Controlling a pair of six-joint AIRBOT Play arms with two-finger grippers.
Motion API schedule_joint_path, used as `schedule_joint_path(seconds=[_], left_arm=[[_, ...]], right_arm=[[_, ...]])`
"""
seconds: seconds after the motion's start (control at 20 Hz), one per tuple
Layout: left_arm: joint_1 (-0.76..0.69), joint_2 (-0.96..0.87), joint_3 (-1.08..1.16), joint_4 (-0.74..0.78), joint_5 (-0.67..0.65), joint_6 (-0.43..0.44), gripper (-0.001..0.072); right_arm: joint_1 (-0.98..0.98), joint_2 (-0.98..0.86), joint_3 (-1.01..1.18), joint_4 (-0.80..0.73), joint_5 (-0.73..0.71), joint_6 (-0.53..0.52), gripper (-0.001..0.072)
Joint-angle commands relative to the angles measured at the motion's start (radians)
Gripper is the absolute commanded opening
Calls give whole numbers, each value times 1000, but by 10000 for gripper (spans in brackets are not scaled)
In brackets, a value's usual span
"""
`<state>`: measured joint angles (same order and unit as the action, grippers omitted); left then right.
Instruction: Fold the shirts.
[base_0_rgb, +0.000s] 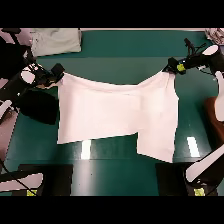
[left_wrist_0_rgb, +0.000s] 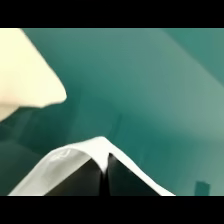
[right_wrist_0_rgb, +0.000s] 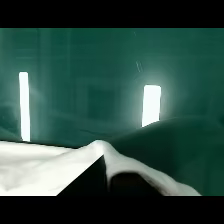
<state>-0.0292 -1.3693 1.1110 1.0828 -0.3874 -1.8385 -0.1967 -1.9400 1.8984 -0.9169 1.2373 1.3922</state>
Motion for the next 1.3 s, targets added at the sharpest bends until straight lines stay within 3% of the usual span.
schedule_joint_path(seconds=[0.0,0.2,0.25,0.3,0.35,0.6,0.7,1.2,1.25], left_arm=[[0,-8,0,1,95,-21,28],[0,-33,-1,2,56,-19,29],[0,-38,-1,2,55,-20,116],[0,-43,-1,1,55,-21,286],[0,-45,0,1,55,-20,340],[0,-45,0,2,59,-19,341],[0,-45,0,2,45,-19,341],[0,-45,-1,65,-40,-11,341],[0,-45,-1,66,-54,-11,341]], right_arm=[[-2,-120,142,0,84,37,20],[1,-175,150,2,98,36,21],[1,-179,149,2,96,36,24],[1,-179,150,2,82,35,67],[-1,-178,150,7,70,35,176],[-14,-148,150,9,2,35,206],[-14,-137,150,10,-23,35,316],[-10,-134,148,26,-46,27,312],[-10,-134,144,27,-51,27,281]])
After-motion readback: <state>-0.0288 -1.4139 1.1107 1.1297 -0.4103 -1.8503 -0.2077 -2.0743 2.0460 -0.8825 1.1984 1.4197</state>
